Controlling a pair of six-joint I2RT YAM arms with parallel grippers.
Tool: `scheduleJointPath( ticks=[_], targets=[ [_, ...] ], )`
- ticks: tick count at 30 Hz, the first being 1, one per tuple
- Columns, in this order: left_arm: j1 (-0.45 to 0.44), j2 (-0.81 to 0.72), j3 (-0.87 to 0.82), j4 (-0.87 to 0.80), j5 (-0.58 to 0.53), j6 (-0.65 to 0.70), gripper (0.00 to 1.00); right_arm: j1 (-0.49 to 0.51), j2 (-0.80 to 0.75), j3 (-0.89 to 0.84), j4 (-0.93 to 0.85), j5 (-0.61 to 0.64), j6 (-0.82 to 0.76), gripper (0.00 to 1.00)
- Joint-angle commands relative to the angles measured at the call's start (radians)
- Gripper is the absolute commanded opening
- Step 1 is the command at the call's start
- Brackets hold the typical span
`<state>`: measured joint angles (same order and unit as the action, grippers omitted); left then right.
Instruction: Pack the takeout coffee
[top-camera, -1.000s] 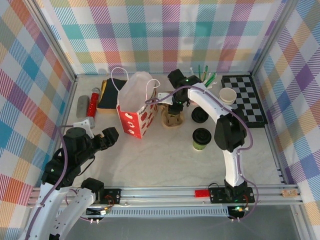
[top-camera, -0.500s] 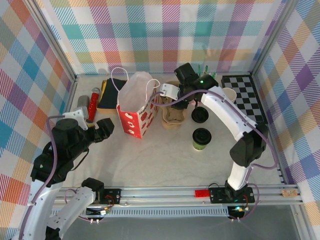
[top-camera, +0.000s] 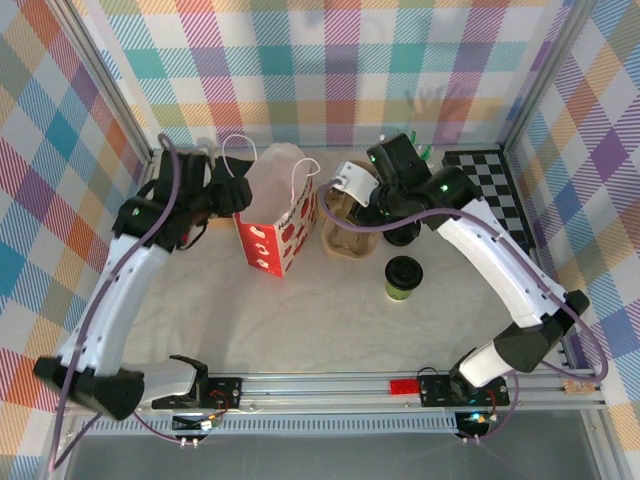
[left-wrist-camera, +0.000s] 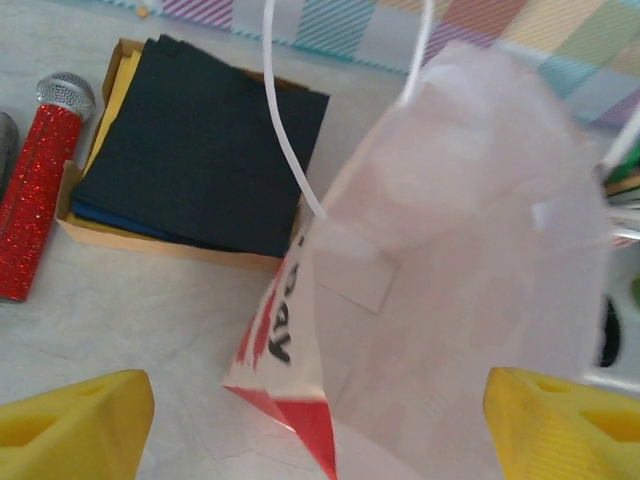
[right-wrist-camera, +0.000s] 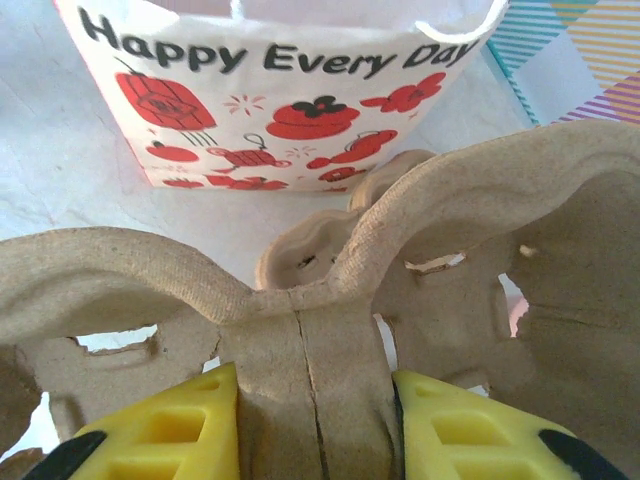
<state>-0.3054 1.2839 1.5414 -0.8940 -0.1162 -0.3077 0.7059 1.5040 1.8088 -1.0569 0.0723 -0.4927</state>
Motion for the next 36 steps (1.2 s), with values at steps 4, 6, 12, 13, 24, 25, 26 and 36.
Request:
scheduleJointPath(
  ticks=[4,6,12,13,24,25,26,36],
  targets=[
    [0.048,0.177,0.181,-0.073,-0.043,0.109,0.83,0.015,-0.071,-0.016,0.001,-0.007,0.141,0.3],
    [0.052,0.222,0.216,-0.088,-0.039,0.126,0.83,0.014,-0.086,-0.014,0.002,-0.023,0.155,0.3],
    [0.055,0.324,0.25,-0.1,-0.004,0.148,0.78,0.019,-0.093,0.055,-0.029,-0.091,0.176,0.3],
    [0.055,0.334,0.25,-0.096,0.005,0.147,0.76,0.021,-0.088,0.074,-0.038,-0.094,0.179,0.3],
    [0.055,0.385,0.238,-0.097,-0.007,0.159,0.42,0.061,-0.074,0.167,-0.095,-0.106,0.19,0.28],
    [0.055,0.379,0.231,-0.097,-0.001,0.156,0.38,0.068,-0.074,0.171,-0.097,-0.105,0.19,0.27],
    [0.055,0.374,0.224,-0.095,0.003,0.152,0.36,0.074,-0.074,0.173,-0.099,-0.101,0.192,0.27],
    [0.032,0.246,0.147,-0.11,0.017,0.099,0.15,0.168,-0.017,0.281,-0.144,-0.06,0.189,0.25]
  ],
)
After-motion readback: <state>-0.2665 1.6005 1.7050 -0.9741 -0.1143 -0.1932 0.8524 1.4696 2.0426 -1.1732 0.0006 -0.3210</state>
